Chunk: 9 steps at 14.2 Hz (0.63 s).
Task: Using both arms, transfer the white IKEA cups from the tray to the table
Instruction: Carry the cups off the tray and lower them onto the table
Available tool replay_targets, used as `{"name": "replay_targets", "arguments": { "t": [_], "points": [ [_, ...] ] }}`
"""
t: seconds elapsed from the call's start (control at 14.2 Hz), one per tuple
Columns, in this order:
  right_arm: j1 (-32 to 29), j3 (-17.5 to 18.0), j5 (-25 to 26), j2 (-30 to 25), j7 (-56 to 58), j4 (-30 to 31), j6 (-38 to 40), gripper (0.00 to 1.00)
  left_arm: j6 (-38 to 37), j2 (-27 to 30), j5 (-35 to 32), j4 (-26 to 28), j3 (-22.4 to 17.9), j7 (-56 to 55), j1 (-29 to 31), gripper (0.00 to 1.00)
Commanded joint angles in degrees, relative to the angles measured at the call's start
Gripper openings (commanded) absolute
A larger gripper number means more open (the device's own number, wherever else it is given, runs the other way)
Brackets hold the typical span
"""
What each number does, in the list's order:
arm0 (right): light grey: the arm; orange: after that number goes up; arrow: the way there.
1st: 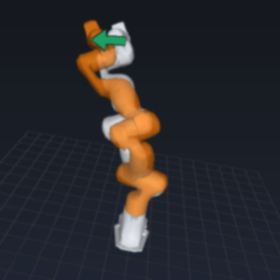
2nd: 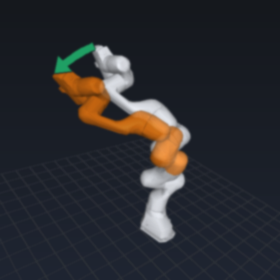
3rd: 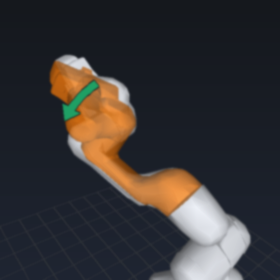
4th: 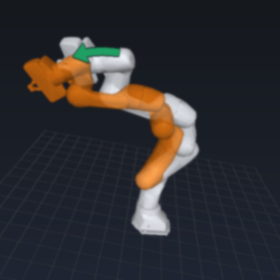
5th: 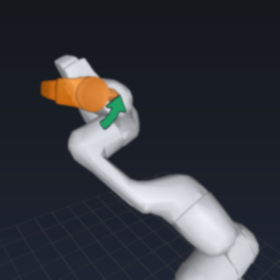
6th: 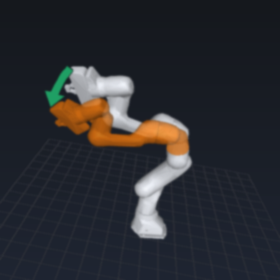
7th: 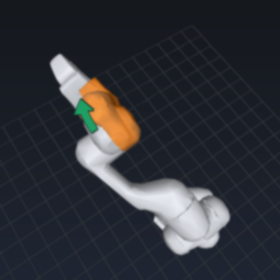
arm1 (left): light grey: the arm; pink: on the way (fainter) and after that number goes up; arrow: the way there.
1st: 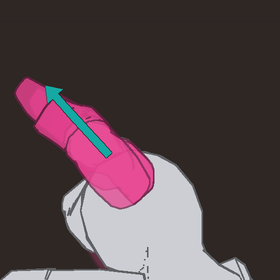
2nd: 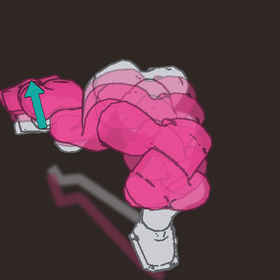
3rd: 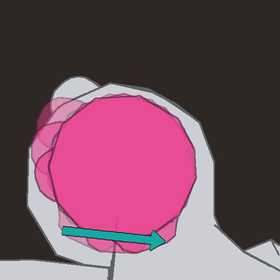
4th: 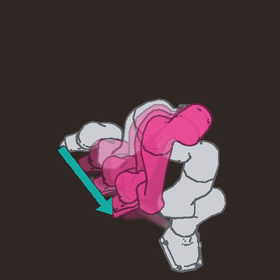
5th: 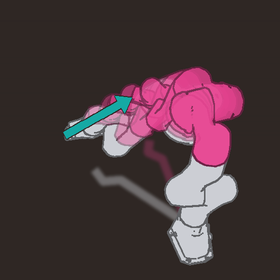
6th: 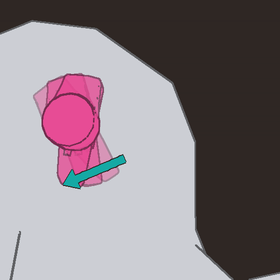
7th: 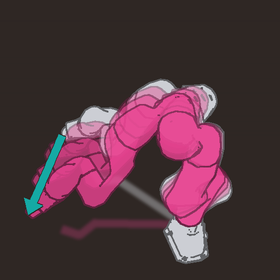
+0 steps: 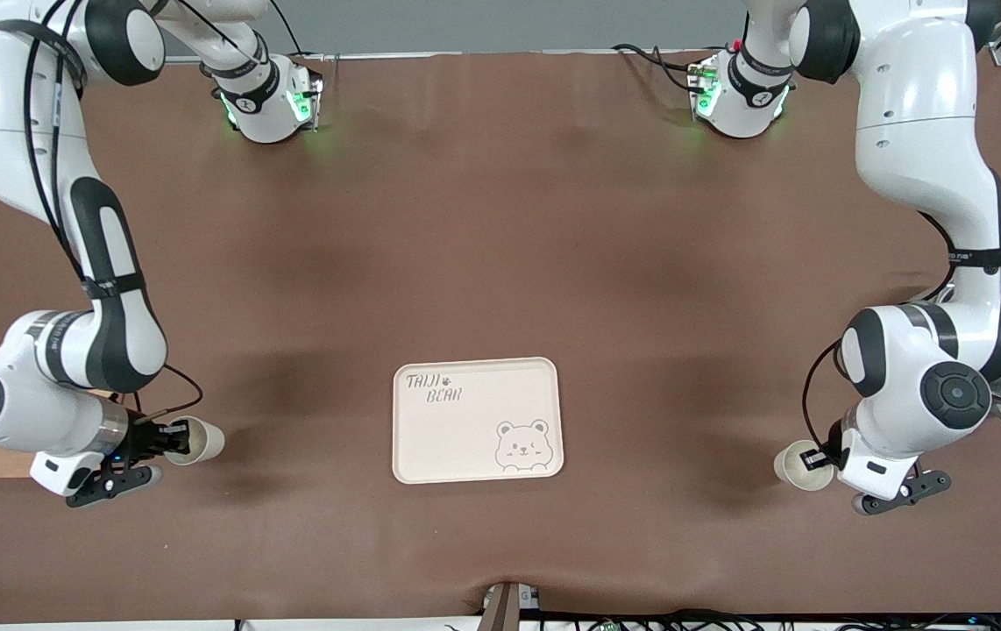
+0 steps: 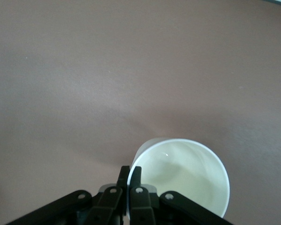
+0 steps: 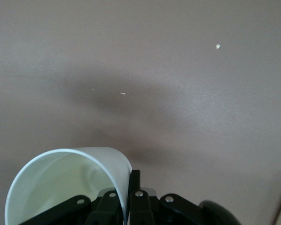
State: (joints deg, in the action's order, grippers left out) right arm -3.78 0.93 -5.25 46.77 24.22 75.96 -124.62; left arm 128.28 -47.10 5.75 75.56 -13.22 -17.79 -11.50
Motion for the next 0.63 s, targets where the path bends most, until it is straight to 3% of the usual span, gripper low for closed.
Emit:
{"name": "replay_targets", "arguments": {
  "t": [0.0, 0.42, 0.56],
  "points": [
    [-0.4, 0.8, -0.6, 1.4, 1.3, -0.4, -2.0, 0.0, 1.8, -1.0, 0.5, 0.2, 0.6, 1.0, 0.3, 0.0],
    [-0.2, 0.8, -0.6, 3.6, 1.3, -0.5, -5.5, 0.0, 1.8, -1.8, 4.0, 0.2, 0.6, 6.1, 0.9, 0.02],
    [-0.2, 0.8, -0.6, 3.6, 1.3, -0.5, -5.5, 0.0, 1.8, -1.9, 4.2, 0.2, 0.6, 8.1, 1.4, 0.27]
  ]
}}
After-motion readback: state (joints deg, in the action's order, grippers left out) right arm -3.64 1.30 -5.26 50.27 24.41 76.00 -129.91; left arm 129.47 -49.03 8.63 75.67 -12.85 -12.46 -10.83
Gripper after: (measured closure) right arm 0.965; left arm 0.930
